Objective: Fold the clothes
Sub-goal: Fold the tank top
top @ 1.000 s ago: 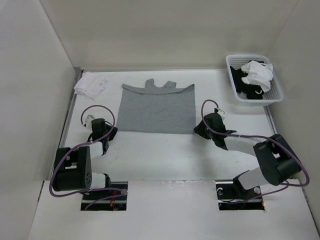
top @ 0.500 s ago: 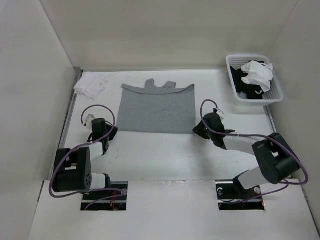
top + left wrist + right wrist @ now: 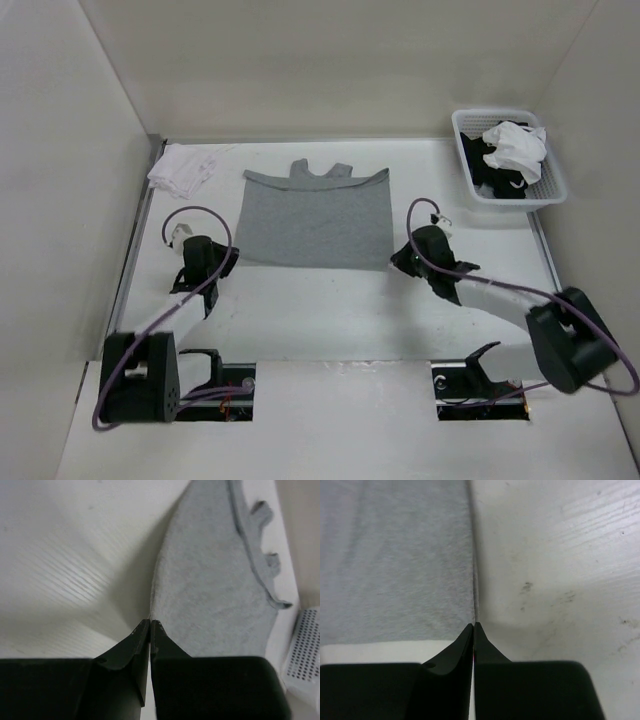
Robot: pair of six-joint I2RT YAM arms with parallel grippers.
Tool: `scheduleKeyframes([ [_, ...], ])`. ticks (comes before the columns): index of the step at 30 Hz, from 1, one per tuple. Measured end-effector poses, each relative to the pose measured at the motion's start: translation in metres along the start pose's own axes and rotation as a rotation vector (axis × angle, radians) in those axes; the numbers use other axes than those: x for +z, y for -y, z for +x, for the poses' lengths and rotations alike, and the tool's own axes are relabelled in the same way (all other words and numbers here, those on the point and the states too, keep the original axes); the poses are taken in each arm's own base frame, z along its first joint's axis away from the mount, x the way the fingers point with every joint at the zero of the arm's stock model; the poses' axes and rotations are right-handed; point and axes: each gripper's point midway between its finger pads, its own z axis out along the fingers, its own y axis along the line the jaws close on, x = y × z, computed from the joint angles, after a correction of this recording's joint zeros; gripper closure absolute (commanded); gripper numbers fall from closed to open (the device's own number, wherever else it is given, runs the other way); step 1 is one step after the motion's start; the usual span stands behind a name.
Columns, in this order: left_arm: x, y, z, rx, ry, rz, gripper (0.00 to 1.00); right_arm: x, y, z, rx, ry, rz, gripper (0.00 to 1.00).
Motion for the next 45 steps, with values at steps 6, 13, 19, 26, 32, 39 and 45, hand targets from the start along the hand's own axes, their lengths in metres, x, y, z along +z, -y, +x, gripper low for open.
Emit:
scheduleKeyframes([
  [6, -0.081, 0.092, -0.046, 0.042, 0.137, 0.245, 0.99, -0.106, -0.066, -0.067, -0.047, 0.237, -0.234, 0.98],
  [13, -0.249, 0.204, -0.131, 0.05, 0.39, 0.592, 0.99, -0.281, -0.13, -0.147, -0.078, 0.488, -0.497, 0.97],
  [19, -0.351, 0.227, -0.163, 0.031, 0.506, 0.752, 0.98, -0.385, -0.148, -0.171, -0.073, 0.528, -0.694, 0.97],
  [26, -0.317, 0.202, -0.143, 0.065, 0.432, 0.639, 0.98, -0.36, -0.145, -0.145, -0.149, 0.464, -0.636, 0.95],
  [32, -0.196, 0.152, -0.095, 0.127, 0.261, 0.366, 0.98, -0.215, -0.118, -0.115, -0.242, 0.342, -0.329, 0.96],
  [39, -0.023, 0.095, -0.051, 0.156, 0.063, 0.007, 0.98, -0.041, -0.062, -0.116, -0.137, 0.096, -0.084, 0.96],
  [45, 0.07, 0.104, -0.056, 0.124, 0.022, -0.053, 0.98, 0.049, -0.064, -0.155, -0.059, 0.03, -0.084, 0.97],
])
